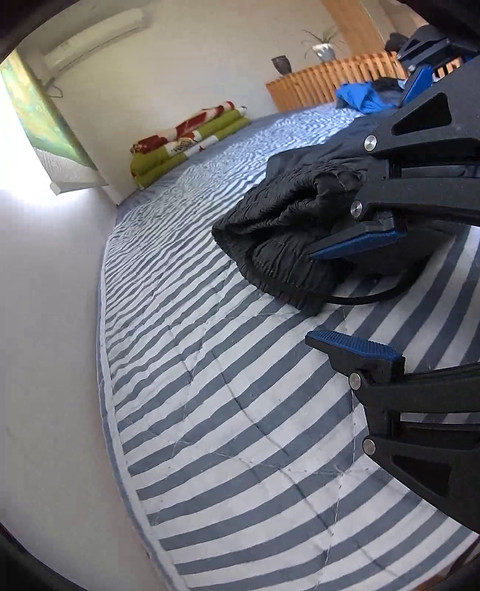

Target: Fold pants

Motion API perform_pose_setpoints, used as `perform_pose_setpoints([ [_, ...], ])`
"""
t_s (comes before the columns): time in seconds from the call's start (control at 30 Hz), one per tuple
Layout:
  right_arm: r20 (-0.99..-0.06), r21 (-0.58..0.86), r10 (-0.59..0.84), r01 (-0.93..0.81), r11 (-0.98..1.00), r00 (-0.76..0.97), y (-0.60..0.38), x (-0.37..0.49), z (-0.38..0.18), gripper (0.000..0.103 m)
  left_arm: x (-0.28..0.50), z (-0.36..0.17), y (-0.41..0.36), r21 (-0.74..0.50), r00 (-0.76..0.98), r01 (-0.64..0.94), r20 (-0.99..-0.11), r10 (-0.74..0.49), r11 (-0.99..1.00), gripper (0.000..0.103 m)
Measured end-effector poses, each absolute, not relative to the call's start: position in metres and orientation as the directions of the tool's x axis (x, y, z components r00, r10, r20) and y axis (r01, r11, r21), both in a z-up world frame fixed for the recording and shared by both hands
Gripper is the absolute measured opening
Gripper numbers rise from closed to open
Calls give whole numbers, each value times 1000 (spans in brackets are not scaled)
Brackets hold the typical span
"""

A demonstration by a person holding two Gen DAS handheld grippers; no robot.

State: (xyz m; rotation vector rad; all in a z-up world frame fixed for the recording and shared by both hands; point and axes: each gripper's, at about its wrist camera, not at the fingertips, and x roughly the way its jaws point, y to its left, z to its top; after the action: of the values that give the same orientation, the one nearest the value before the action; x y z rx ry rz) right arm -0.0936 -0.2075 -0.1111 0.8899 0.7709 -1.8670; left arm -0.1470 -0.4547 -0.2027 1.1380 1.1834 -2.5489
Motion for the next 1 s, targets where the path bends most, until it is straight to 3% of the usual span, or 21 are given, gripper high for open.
perform_pose_setpoints([
  [0.17,-845,-180,-403,896,-406,-352,-255,-112,-147,52,-143,-198,-460,-610,-726,416,-669,158,-674,43],
  [0.2,-854,-173,-388,893,-415,-346,-257,-119,-152,46,-142,-197,-461,-627,-740,421,-656,153,-655,43],
  [0.23,-866,-153,-372,886,-438,-333,-258,-129,-155,18,-142,-199,-461,-656,-757,419,-634,157,-628,43],
  [0.27,-882,-119,-355,874,-471,-311,-255,-145,-153,6,-140,-202,-460,-675,-764,420,-624,165,-607,43],
  [0.3,-888,-77,-354,854,-515,-294,-248,-155,-151,2,-141,-205,-457,-678,-757,431,-630,170,-595,43],
  [0.5,-857,89,-427,733,-674,-288,-191,-206,-116,2,-144,-193,-436,-551,-703,427,-701,120,-717,45],
  [0.77,-820,190,-503,700,-688,-272,-172,-217,-89,2,-165,-214,-434,-614,-686,429,-699,203,-662,44],
  [1.0,-840,70,-448,757,-650,-307,-195,-210,-100,2,-180,-207,-410,-587,-691,428,-702,170,-687,14],
])
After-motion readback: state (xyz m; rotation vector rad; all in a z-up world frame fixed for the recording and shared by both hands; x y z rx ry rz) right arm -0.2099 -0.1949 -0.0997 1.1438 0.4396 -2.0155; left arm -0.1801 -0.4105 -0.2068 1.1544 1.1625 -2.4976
